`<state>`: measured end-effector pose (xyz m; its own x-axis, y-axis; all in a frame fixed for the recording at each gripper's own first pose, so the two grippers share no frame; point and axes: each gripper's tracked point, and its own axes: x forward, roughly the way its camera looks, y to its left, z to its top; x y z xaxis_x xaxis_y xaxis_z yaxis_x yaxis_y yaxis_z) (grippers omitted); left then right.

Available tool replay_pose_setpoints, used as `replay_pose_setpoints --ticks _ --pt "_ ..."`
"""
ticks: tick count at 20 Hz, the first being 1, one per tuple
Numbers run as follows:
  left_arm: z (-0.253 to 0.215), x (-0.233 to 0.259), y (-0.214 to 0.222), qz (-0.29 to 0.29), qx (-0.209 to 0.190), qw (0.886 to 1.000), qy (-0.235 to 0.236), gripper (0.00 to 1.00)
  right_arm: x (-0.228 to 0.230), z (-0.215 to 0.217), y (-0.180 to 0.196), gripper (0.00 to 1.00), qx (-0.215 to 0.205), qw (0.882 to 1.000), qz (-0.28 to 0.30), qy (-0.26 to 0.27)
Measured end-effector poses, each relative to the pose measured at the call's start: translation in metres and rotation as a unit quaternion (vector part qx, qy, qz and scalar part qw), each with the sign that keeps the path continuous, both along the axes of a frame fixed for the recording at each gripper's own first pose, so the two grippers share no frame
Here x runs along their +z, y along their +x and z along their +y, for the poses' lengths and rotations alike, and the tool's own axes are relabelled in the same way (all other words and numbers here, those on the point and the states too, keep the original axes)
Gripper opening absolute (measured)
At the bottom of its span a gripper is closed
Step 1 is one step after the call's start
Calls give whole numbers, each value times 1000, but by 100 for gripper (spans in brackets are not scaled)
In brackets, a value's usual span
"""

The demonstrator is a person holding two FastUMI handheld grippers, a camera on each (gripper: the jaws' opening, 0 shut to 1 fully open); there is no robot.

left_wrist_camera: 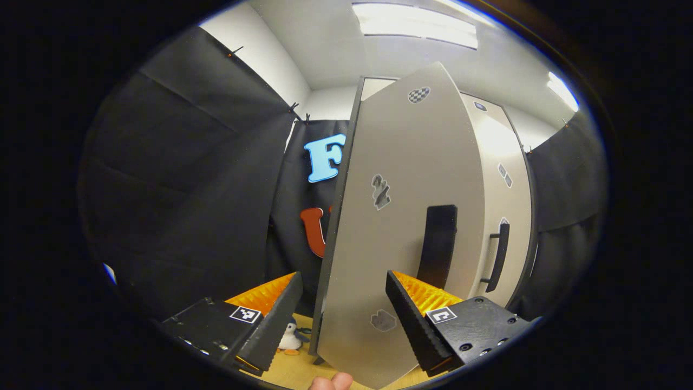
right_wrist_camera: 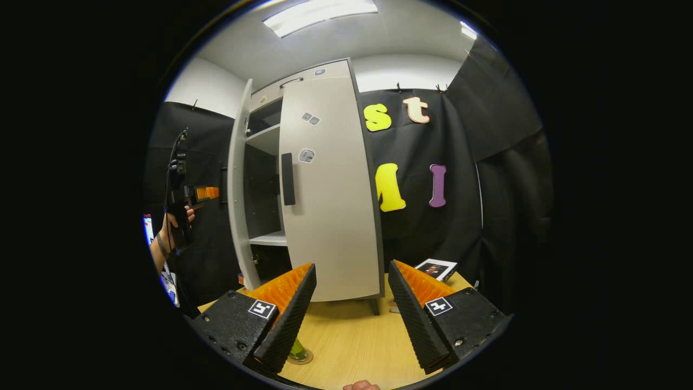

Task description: Grasp the bottle in the cabinet with the left hand and place it on the coaster, then close the right door with the right hand and the left door with the left hand.

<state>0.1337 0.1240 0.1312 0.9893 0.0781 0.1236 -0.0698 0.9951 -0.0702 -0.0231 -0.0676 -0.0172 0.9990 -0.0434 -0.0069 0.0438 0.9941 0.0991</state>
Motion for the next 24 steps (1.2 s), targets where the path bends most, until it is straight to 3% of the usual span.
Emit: replay_pose_setpoints --ticks 1,2,5,6,7,9,14,15,19,23,24 --pt "-2 1 0 -2 -2 1000 3 99 0 -4 -2 82 -4 1000 0 -1" --pt "-2 1 -2 -1 -3 1000 6 95 2 -7 -3 82 -9 1000 -3 -1" --pt "-5 4 -5 -4 -1 1000 20 95 6 -9 -4 82 -9 1000 -5 0" --pt "-6 3 -8 -2 3 1000 26 99 9 -9 -3 82 -7 1000 -9 0" --pt "-8 0 -12 3 6 999 31 95 11 -9 -2 82 -4 1000 -13 -1" --pt "-21 -12 -27 10 1 999 37 99 12 -6 -2 82 2 1000 -17 2" --pt "-60 -47 -63 16 -12 1000 14 99 -2 -1 2 82 17 1000 5 9" --pt "-65 -55 -70 16 -8 1000 14 95 -1 -1 3 82 18 1000 5 10" --pt "-88 -89 -92 26 -8 999 36 95 -6 0 4 82 24 1000 17 9" --pt "-114 -106 -107 25 -21 999 6 95 -11 2 6 82 24 999 25 4" --pt "-119 -111 -111 28 -18 999 3 99 -14 3 5 82 25 999 28 6"
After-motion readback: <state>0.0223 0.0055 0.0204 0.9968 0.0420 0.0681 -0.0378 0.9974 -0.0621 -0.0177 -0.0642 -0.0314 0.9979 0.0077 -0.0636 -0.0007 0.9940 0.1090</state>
